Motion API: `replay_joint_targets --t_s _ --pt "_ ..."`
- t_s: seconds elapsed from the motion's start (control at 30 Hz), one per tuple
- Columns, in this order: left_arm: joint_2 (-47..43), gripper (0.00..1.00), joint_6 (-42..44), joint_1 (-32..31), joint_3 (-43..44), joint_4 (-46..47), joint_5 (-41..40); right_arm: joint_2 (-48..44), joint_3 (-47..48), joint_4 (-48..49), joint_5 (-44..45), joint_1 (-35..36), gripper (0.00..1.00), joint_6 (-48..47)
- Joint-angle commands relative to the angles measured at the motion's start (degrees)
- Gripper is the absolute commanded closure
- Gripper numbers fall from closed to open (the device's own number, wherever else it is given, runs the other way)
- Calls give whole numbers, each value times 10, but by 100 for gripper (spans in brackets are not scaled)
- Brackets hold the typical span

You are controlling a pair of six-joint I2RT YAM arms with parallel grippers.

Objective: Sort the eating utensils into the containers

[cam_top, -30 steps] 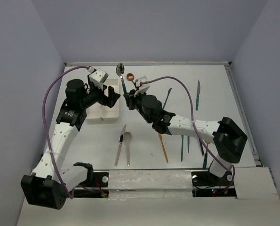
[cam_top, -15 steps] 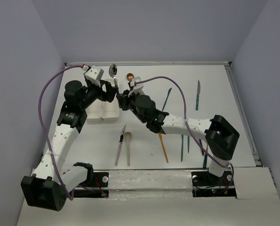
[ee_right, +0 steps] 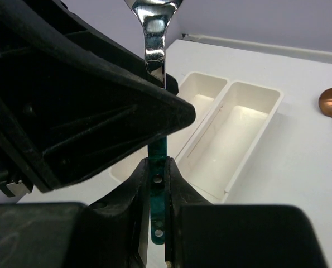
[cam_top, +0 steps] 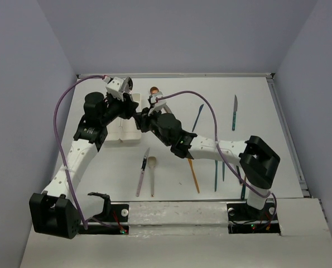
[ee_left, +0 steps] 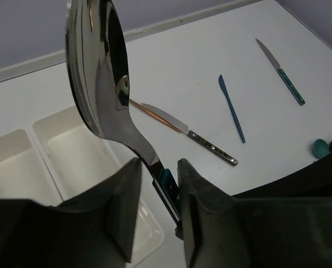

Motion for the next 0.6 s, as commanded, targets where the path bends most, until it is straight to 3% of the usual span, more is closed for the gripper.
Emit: replay_joint_targets --t_s 0.0,0.03,0.07,0.23,0.27,0.3,0.37,0.4,0.47,0.57 --pt "-4 78 -3 -2 8 30 24 9 36 53 -18 5 100 9" --pt "-3 94 -2 -1 5 28 31 10 36 53 -17 5 100 10" --pt "-1 100 -3 -1 3 25 31 11 36 53 -17 5 100 11" --pt "5 100 16 15 -2 6 24 10 32 40 -13 5 100 -1" --pt "16 100 42 27 6 -10 19 2 30 18 1 5 72 0" --pt "16 100 52 37 10 -15 12 -4 30 3 1 5 71 -2" --pt "30 100 76 80 17 -15 -6 -30 17 -34 2 5 39 -10" --pt "36 100 85 93 20 -12 -24 -40 8 -42 4 5 39 -12" --pt "58 100 120 104 29 -5 -76 -80 -34 -51 22 5 27 -16" --pt "104 100 139 122 57 -21 -112 -119 -96 -59 49 5 25 -15"
